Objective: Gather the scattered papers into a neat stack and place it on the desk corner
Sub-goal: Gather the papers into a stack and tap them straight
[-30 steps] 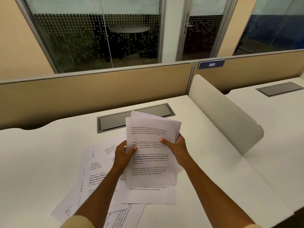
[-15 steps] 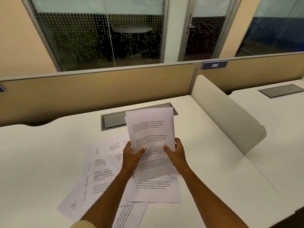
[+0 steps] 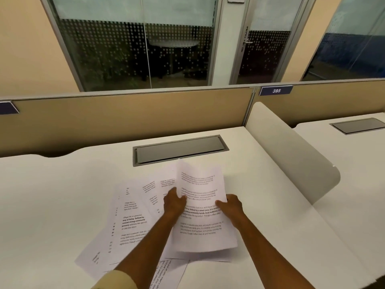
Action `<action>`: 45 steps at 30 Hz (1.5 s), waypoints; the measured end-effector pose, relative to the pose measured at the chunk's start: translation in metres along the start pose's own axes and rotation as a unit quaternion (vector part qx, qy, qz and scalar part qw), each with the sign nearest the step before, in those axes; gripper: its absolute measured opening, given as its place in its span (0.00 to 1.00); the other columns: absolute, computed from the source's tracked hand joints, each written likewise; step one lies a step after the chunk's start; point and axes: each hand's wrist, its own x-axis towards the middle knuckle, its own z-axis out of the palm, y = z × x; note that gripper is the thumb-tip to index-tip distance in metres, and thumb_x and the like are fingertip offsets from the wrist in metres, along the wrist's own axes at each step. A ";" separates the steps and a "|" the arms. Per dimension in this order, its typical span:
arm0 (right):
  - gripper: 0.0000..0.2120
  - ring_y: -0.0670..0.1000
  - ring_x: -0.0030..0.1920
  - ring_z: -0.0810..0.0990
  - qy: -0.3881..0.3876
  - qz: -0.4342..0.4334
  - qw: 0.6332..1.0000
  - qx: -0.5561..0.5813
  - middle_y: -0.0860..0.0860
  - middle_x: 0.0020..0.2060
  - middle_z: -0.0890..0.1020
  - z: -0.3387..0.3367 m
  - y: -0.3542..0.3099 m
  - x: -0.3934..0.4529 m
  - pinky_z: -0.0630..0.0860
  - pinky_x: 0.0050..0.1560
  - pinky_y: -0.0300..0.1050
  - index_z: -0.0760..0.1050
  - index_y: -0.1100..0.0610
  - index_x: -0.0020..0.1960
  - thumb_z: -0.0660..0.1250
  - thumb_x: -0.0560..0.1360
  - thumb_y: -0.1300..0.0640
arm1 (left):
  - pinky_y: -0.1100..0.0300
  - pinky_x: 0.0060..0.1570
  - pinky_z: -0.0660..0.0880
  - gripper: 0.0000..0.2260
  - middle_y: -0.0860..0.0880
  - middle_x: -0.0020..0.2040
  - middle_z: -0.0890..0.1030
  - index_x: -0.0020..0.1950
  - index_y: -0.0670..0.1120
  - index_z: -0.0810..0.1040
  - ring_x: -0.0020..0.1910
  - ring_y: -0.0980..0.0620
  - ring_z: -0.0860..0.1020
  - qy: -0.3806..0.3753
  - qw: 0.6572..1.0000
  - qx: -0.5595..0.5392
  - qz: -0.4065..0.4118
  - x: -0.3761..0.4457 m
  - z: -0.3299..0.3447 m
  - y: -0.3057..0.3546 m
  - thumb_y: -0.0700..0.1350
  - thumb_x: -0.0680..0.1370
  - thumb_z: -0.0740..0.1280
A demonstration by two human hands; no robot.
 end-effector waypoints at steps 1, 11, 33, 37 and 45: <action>0.14 0.55 0.50 0.82 0.006 0.014 1.000 -0.013 0.57 0.55 0.84 0.003 0.005 -0.001 0.79 0.48 0.43 0.80 0.62 0.59 0.67 0.75 0.59 | 0.45 0.63 0.75 0.18 0.40 0.66 0.76 0.69 0.40 0.72 0.64 0.40 0.76 -0.003 1.000 0.028 -0.009 -0.001 0.005 -0.003 0.42 0.79 0.65; 0.25 0.62 0.64 0.73 0.051 0.121 0.984 -0.123 0.60 0.66 0.69 0.029 0.014 -0.015 0.75 0.60 0.53 0.69 0.60 0.70 0.65 0.76 0.53 | 0.47 0.64 0.69 0.24 0.41 0.67 0.67 0.71 0.49 0.65 0.68 0.41 0.66 0.007 0.965 0.239 -0.109 -0.017 0.021 -0.021 0.52 0.76 0.65; 0.39 0.59 0.60 0.78 0.067 0.098 0.983 0.141 0.57 0.64 0.77 0.039 0.007 -0.031 0.76 0.58 0.52 0.61 0.54 0.73 0.77 0.69 0.50 | 0.53 0.56 0.76 0.29 0.43 0.62 0.71 0.65 0.45 0.70 0.57 0.47 0.72 -0.007 0.998 0.059 -0.030 -0.014 0.002 -0.045 0.49 0.68 0.77; 0.35 0.57 0.54 0.81 0.070 0.062 0.987 0.129 0.56 0.61 0.80 0.032 0.009 -0.033 0.78 0.55 0.50 0.68 0.55 0.70 0.78 0.67 0.51 | 0.54 0.58 0.75 0.27 0.41 0.62 0.70 0.65 0.43 0.69 0.60 0.45 0.72 0.002 0.996 0.091 -0.013 -0.017 0.003 -0.051 0.45 0.70 0.75; 0.15 0.54 0.42 0.81 0.059 0.029 0.997 0.028 0.58 0.52 0.84 0.023 0.004 -0.037 0.76 0.35 0.37 0.79 0.61 0.56 0.75 0.71 0.59 | 0.54 0.62 0.72 0.22 0.42 0.62 0.71 0.62 0.44 0.71 0.62 0.45 0.70 0.021 0.988 0.151 0.011 -0.025 -0.011 -0.065 0.48 0.72 0.73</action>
